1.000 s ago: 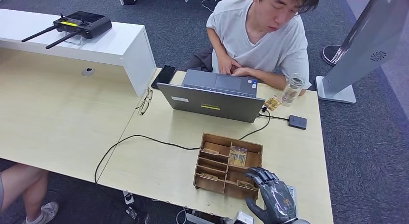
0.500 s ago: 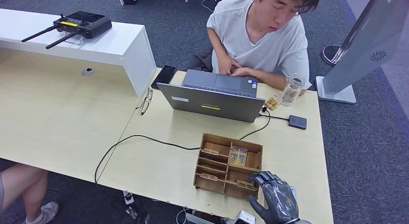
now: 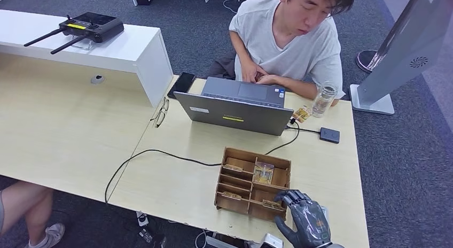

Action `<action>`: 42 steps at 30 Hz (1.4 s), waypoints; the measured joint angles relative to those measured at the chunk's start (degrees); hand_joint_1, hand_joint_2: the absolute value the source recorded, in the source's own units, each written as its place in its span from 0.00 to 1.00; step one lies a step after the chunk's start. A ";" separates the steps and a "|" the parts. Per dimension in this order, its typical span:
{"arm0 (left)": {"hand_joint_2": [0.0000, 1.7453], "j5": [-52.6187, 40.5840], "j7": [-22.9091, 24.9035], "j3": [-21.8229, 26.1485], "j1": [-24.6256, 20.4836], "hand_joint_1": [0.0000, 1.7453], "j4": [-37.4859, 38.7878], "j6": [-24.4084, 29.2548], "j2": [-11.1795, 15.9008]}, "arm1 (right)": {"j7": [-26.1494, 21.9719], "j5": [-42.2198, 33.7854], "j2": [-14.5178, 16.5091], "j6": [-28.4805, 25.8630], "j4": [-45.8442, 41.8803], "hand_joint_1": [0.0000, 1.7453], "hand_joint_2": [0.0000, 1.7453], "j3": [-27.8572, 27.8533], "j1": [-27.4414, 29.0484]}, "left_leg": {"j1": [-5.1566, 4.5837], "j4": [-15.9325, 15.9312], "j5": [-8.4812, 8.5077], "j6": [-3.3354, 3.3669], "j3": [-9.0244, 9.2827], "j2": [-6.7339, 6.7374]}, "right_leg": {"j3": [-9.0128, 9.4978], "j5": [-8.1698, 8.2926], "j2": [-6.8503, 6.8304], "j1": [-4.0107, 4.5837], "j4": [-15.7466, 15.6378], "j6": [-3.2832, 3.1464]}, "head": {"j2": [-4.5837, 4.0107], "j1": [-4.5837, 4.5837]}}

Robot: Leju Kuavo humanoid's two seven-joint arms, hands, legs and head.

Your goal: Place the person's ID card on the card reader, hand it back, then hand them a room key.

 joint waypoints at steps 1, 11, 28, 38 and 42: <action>0.00 -0.05 0.02 0.00 0.00 0.00 0.00 -0.01 0.00 | -0.01 0.00 0.00 0.01 0.02 0.46 1.00 0.01 0.02 | 0.00 0.00 0.00 0.00 0.00 0.00 | 0.00 0.00 0.00 0.00 0.00 0.00 | 0.00 0.00; 0.00 -0.46 0.13 -0.01 -0.04 0.00 0.00 -0.14 0.00 | -0.02 0.01 0.00 0.10 0.50 0.60 1.00 0.01 0.03 | 0.00 0.00 0.00 0.00 0.00 0.00 | 0.00 0.00 0.00 0.00 0.00 0.00 | 0.00 0.00; 0.00 -1.59 0.09 -0.11 -0.16 0.00 0.00 -0.43 0.00 | -0.98 1.31 0.35 -2.12 0.65 1.00 1.00 -0.03 0.09 | 0.00 0.00 0.00 0.00 0.00 0.00 | 0.01 0.00 -0.01 0.00 0.00 0.00 | 0.00 0.00; 0.00 -0.82 -1.76 -0.03 -0.12 0.00 0.00 -0.04 0.00 | -11.91 -2.48 5.52 -13.09 -3.21 1.00 1.00 -3.37 3.77 | 0.02 -0.03 0.00 0.00 0.00 0.00 | 0.00 -0.02 -0.01 0.00 0.01 -0.03 | 0.00 0.00; 0.00 -0.28 -2.53 0.10 -0.08 0.00 0.00 0.24 0.02 | -15.67 -4.89 8.46 -15.02 -6.43 1.00 1.00 -5.39 5.09 | 0.02 -0.03 0.00 -0.01 0.00 0.00 | 0.00 -0.03 -0.01 0.01 0.01 -0.04 | 0.00 0.01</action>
